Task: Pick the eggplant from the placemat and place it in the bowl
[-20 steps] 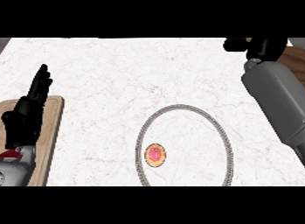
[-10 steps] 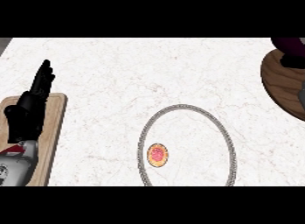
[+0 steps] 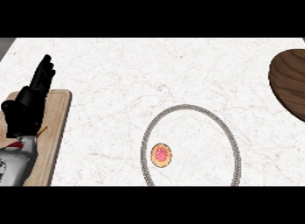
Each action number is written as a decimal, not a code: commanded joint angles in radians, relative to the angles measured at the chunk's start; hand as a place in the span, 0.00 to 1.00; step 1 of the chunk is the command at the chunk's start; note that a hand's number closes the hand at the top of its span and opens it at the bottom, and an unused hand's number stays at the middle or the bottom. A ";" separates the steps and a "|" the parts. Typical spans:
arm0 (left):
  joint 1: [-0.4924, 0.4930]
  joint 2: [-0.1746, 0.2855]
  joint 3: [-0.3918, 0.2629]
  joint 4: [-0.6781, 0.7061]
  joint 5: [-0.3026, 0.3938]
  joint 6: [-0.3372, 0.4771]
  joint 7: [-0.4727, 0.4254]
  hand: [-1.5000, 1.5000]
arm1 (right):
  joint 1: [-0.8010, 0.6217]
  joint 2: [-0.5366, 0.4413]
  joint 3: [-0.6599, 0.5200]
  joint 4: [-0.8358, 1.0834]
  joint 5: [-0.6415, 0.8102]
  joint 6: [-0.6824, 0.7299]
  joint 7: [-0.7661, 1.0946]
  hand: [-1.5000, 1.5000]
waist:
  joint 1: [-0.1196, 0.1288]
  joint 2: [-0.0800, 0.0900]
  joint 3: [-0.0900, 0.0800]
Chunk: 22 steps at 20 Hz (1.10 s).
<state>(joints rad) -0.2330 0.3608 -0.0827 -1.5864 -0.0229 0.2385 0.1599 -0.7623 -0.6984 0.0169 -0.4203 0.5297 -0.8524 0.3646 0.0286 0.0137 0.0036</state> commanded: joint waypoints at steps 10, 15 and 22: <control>0.018 -0.032 -0.007 0.004 -0.014 -0.005 -0.032 0.50 | 0.047 0.050 -0.304 0.078 -0.320 0.148 -0.503 0.00 | 0.017 0.006 0.003; -0.009 -0.042 -0.006 0.006 -0.035 0.008 -0.003 0.50 | 0.047 -0.021 -0.423 0.086 -0.420 0.211 -0.656 0.00 | 0.004 0.002 0.001; 0.051 -0.037 0.028 0.030 -0.036 -0.016 -0.064 0.50 | 0.164 -0.042 -0.539 0.064 -0.550 0.357 -0.792 0.00 | -0.025 -0.011 -0.002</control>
<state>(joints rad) -0.2276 0.3172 -0.0772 -1.5723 -0.0631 0.2366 0.1527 -0.6662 -0.7177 -0.4570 -0.3313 0.0559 -0.5937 -0.3518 0.0199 0.0098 0.0032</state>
